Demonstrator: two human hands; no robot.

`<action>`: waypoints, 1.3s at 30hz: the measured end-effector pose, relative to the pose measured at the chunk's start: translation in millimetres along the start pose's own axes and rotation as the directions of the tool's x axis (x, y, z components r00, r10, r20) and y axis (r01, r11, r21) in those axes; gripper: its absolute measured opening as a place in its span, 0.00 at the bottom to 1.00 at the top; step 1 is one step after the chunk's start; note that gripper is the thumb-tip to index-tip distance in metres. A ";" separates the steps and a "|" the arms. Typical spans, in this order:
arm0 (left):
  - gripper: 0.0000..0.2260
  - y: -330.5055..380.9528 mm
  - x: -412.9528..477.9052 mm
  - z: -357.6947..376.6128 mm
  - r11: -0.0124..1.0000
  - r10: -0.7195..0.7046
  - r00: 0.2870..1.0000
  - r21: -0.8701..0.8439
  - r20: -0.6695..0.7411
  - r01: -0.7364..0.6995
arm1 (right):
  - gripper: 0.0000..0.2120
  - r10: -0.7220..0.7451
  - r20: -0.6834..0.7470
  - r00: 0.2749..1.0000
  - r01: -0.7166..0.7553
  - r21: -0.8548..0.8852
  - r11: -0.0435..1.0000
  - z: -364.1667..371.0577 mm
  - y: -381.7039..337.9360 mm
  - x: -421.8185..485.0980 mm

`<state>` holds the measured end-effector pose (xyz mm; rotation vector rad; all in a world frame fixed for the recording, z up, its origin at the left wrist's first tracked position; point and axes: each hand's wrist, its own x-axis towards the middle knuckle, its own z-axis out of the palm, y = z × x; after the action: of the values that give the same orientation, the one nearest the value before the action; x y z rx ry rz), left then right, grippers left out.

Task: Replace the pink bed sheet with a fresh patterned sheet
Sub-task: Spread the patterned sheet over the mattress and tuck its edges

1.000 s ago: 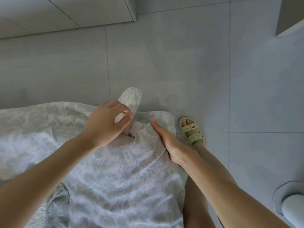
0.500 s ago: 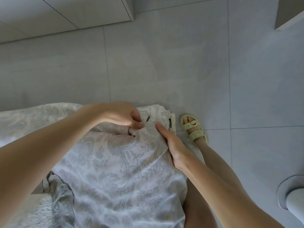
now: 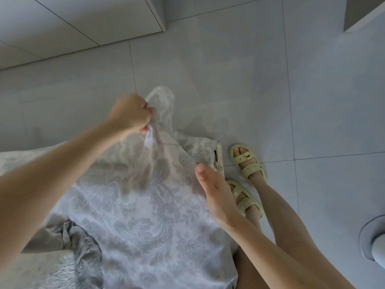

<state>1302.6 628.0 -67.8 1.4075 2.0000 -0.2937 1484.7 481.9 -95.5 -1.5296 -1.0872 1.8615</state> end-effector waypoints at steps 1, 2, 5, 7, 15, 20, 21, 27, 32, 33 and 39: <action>0.18 7.5 10.8 -3.5 0.996 -0.019 1.000 -0.090 -0.002 0.018 | 0.23 0.016 0.018 1.000 -0.015 -0.010 1.000 -2.2 -2.9 -0.7; 0.18 15.5 18.8 -2.6 0.992 -0.012 1.000 -0.123 0.008 0.012 | 0.23 0.031 0.030 0.999 -0.030 -0.025 0.999 -4.1 -6.2 -2.1; 0.20 30.3 35.4 18.8 0.996 0.087 0.996 -0.001 -0.006 -0.087 | 0.27 0.078 0.040 0.996 -0.075 -0.089 0.993 -7.4 -8.1 3.7; 0.21 21.4 37.0 42.9 0.983 0.160 0.987 0.083 0.026 -0.162 | 0.32 0.136 0.061 0.989 -0.132 -0.079 0.988 -11.3 -13.0 4.9; 0.13 -9.9 -6.2 69.5 0.974 -0.138 0.441 0.203 0.887 -0.103 | 0.40 0.258 0.316 0.913 -0.351 0.289 0.891 -20.4 -20.6 -7.8; 0.10 8.4 -1.0 68.1 0.931 -0.329 0.415 0.364 0.848 -0.006 | 0.21 0.308 -0.051 0.950 -0.284 0.264 0.922 -27.2 3.7 13.4; 0.10 11.3 -0.9 71.0 0.923 -0.339 0.427 0.384 0.838 -0.021 | 0.19 0.336 -0.026 0.942 -0.317 0.265 0.911 -24.3 7.9 17.2; 0.11 2.6 12.8 75.1 0.939 -0.343 0.369 0.301 0.864 0.166 | 0.35 0.516 0.608 0.603 -0.783 0.327 0.529 -5.7 32.2 37.6; 0.19 -29.1 32.0 74.1 0.952 -0.271 0.637 0.299 0.722 0.066 | 0.29 0.659 0.562 0.500 -0.845 0.151 0.513 -25.0 36.0 49.2; 0.20 -31.4 29.3 76.1 0.948 -0.297 0.599 0.304 0.744 0.092 | 0.29 0.694 0.509 0.510 -0.835 0.100 0.541 -31.8 36.4 48.3; 0.25 -11.9 40.1 98.2 0.956 -0.288 0.523 0.269 0.802 0.114 | 0.34 0.805 -0.215 0.553 -0.812 0.076 0.579 -60.2 79.7 1.4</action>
<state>1322.1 601.3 -169.3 0.8292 1.3015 -1.0758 1551.1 454.4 -165.0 -2.4780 -0.2508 2.1042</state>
